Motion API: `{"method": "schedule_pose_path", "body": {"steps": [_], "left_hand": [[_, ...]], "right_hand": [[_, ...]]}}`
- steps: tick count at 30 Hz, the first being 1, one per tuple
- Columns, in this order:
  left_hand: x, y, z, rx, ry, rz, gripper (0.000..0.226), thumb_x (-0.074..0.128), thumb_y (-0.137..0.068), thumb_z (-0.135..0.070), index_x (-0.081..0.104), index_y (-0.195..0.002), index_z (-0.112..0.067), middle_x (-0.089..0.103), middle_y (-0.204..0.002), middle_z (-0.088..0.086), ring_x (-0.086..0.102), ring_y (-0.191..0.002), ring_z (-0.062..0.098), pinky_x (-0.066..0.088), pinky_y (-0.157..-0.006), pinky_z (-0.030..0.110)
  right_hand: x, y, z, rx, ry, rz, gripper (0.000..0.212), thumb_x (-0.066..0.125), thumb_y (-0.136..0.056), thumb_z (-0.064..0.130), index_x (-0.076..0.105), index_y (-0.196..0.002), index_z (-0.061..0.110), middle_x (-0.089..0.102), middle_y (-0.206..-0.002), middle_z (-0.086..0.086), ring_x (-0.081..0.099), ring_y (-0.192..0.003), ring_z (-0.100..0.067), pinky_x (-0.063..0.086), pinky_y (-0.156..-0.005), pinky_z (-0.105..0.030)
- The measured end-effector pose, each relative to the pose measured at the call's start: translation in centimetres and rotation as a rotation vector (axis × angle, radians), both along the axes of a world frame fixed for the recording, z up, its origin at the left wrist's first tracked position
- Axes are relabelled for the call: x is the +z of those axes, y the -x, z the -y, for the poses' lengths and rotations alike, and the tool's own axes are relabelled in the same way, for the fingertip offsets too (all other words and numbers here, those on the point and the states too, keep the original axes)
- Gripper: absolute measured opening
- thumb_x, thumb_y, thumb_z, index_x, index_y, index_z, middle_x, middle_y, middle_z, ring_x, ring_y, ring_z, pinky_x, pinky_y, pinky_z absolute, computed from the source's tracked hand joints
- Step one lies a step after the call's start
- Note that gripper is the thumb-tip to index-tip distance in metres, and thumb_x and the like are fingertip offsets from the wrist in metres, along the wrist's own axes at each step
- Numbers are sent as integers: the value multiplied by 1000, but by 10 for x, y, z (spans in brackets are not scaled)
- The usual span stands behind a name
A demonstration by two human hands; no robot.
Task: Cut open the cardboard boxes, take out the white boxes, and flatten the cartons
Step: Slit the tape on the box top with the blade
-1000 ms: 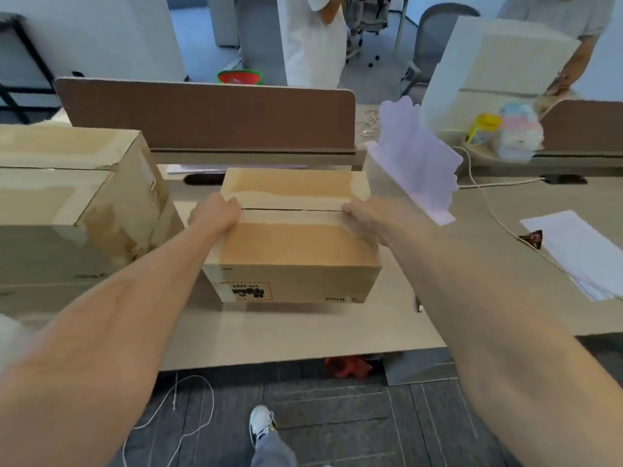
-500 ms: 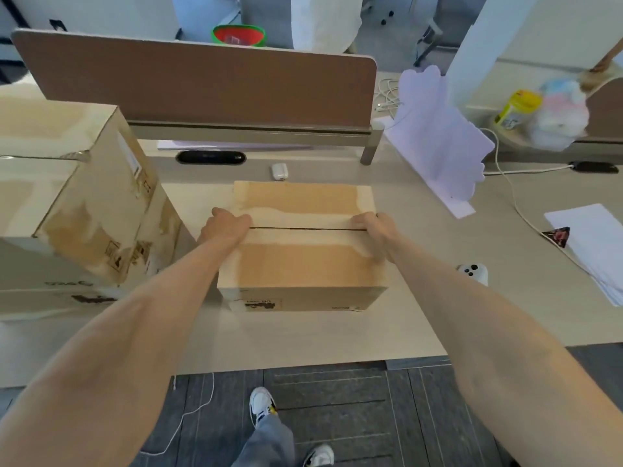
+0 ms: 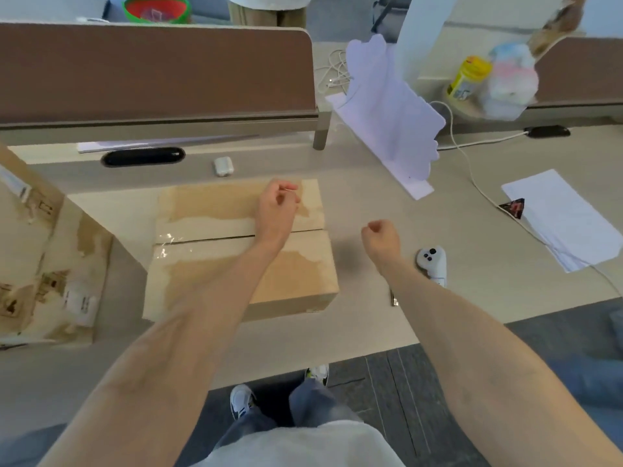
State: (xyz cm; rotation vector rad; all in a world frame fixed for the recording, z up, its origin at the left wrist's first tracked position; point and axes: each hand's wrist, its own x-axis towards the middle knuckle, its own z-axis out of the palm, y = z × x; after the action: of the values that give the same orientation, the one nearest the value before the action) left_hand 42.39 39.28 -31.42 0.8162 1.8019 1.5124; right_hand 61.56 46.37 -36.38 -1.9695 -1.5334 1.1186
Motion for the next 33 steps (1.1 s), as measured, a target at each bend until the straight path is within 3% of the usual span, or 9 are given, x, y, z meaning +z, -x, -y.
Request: {"method": "schedule_pose_path", "body": {"steps": [4, 9, 14, 17, 21, 25, 28, 31, 33], "left_hand": [[-10, -15, -7, 80, -10, -81, 19, 47, -82, -14, 59, -80, -28, 63, -65, -5, 59, -63, 12, 50, -68, 34], [-17, -13, -11, 218, -23, -115, 19, 44, -83, -13, 62, -82, -22, 63, -64, -1, 61, -65, 20, 53, -67, 43], [-16, -13, -10, 250, -15, -59, 20, 43, -83, -13, 62, -80, -19, 62, -64, 2, 58, -60, 17, 47, -56, 35], [-16, -10, -8, 226, -28, 9, 21, 43, -89, -3, 63, -84, -9, 60, -63, 3, 55, -59, 14, 45, -50, 30], [-14, -3, -5, 156, -47, 69, 23, 44, -92, -1, 63, -83, -12, 61, -65, 2, 57, -61, 13, 47, -50, 30], [-13, 15, 9, 65, -76, 116, 25, 42, -95, 0, 63, -87, -10, 63, -79, 4, 61, -77, 12, 55, -61, 35], [-19, 40, 29, 60, -33, 2, 29, 40, -95, 1, 64, -89, -16, 65, -86, -3, 62, -83, 6, 56, -74, 32], [-22, 75, 59, 36, 17, -309, 35, 42, -91, 6, 66, -98, -17, 67, -96, -6, 61, -95, 6, 49, -89, 28], [-27, 108, 88, -7, 67, -542, 36, 42, -90, 5, 67, -108, -14, 66, -110, -4, 55, -110, 13, 42, -98, 27]], "right_hand": [[-53, -40, 10, -20, 137, 378, 39, 52, -92, 21, 46, -127, 5, 45, -131, -18, 45, -121, -36, 42, -95, -43], [-86, -49, 38, 9, 200, 584, 43, 56, -90, 13, 38, -128, 5, 36, -131, -16, 38, -121, -33, 47, -90, -46], [-94, -45, 38, 218, 20, 453, 36, 51, -90, 5, 46, -126, 2, 44, -124, -18, 47, -113, -36, 43, -90, -43], [-82, -25, 27, 172, -38, 197, 25, 46, -90, 8, 56, -112, 0, 51, -110, -20, 53, -97, -36, 44, -84, -43], [-45, 7, 17, 72, -119, -167, 14, 46, -83, 26, 60, -85, 24, 59, -86, -9, 56, -73, -30, 49, -70, -45], [-6, 39, 19, 82, -155, -382, 24, 49, -82, 26, 69, -96, 25, 59, -78, 3, 52, -66, -16, 46, -63, -33], [12, 65, 29, 159, -266, -381, 23, 50, -86, 22, 70, -97, 24, 64, -87, 5, 55, -76, -12, 45, -69, -25], [16, 74, 37, 185, -397, -246, 17, 50, -95, 20, 65, -97, 27, 59, -91, 2, 52, -83, -3, 41, -78, -22], [14, 78, 38, 263, -504, -130, 22, 53, -97, 17, 68, -111, 23, 54, -88, 5, 51, -86, -11, 39, -81, -22]]}}
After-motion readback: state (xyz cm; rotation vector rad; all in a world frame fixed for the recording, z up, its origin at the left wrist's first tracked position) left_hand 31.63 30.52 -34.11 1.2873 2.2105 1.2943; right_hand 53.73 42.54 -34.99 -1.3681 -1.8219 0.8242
